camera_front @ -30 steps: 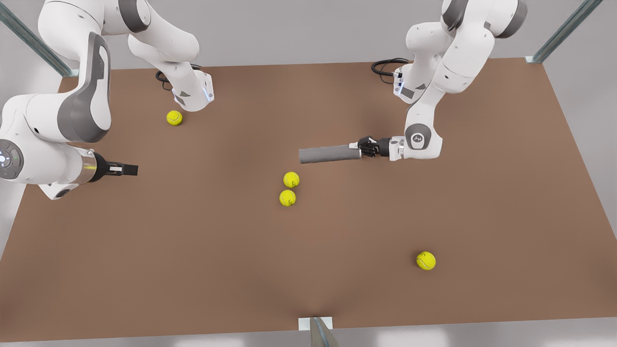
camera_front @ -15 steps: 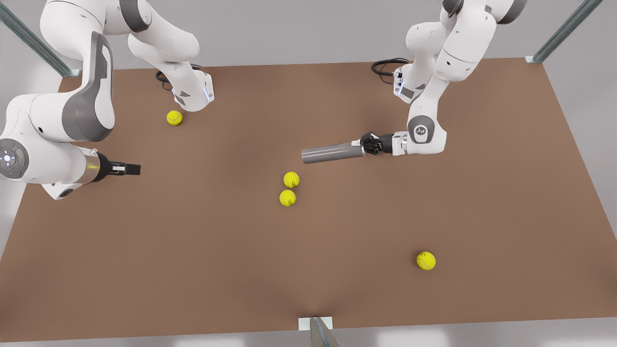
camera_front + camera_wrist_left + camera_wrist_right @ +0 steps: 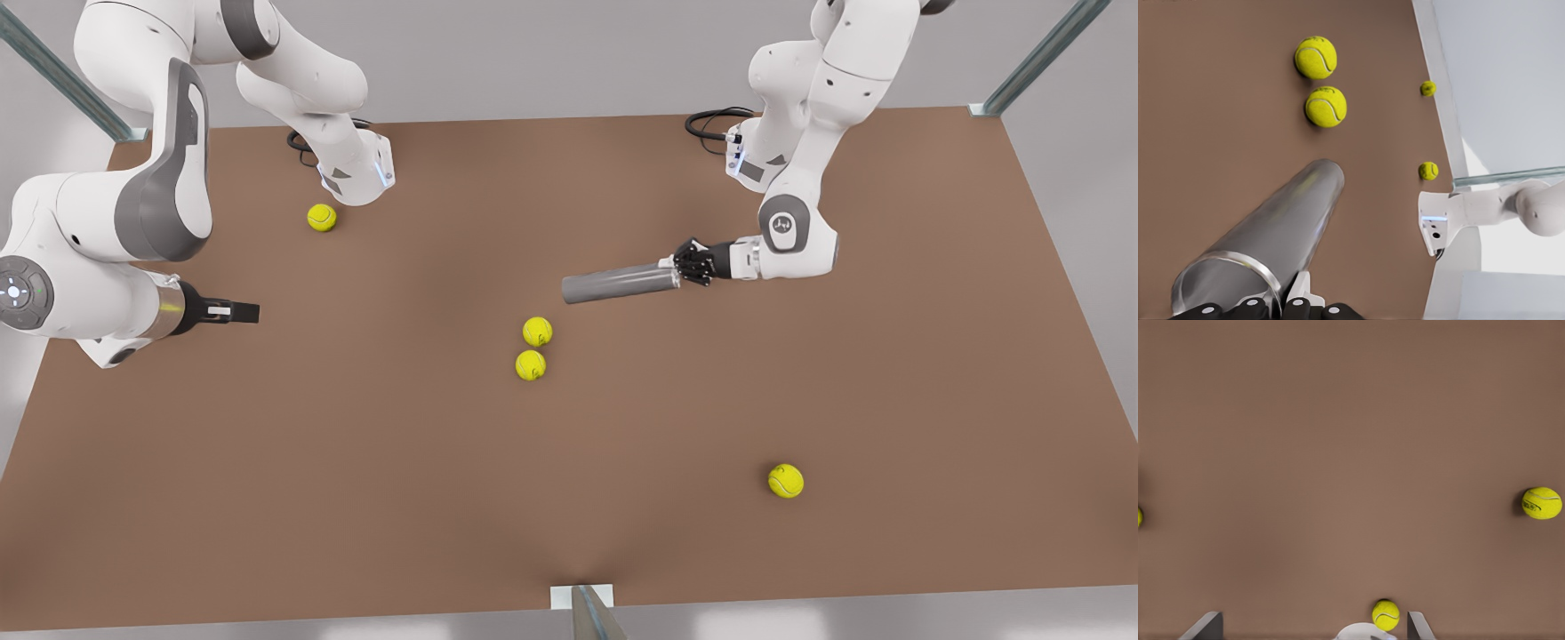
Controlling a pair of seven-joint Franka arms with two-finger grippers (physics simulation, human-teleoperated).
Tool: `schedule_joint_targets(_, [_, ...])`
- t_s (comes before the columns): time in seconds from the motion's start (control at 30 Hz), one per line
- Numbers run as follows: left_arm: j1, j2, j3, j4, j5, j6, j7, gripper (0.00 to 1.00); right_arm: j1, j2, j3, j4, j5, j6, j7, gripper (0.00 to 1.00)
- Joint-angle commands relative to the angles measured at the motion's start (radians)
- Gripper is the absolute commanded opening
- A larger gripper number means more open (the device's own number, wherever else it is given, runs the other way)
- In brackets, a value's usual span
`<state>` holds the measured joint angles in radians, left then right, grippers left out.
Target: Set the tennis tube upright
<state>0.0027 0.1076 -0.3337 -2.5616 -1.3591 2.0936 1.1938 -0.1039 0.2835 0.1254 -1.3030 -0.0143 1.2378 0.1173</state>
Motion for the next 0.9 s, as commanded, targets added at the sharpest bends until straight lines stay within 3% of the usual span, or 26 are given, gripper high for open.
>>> schedule_joint_targets(0.0, [-0.001, -0.012, -0.002, -0.002, 0.012, 0.002, -0.155, 0.26, 0.009, -0.001, 0.000, 0.001, 0.002, -0.001, -0.001, 1.00])
schedule_joint_targets(0.27, [-0.003, -0.051, -0.076, -0.011, 0.014, -0.001, -0.309, 0.26, 0.010, 0.000, 0.000, 0.001, 0.000, -0.014, -0.001, 1.00])
schedule_joint_targets(0.87, [-0.001, -0.141, -0.077, -0.008, 0.118, -0.015, -0.433, 0.21, 0.023, 0.000, 0.000, 0.002, 0.002, -0.012, -0.004, 1.00])
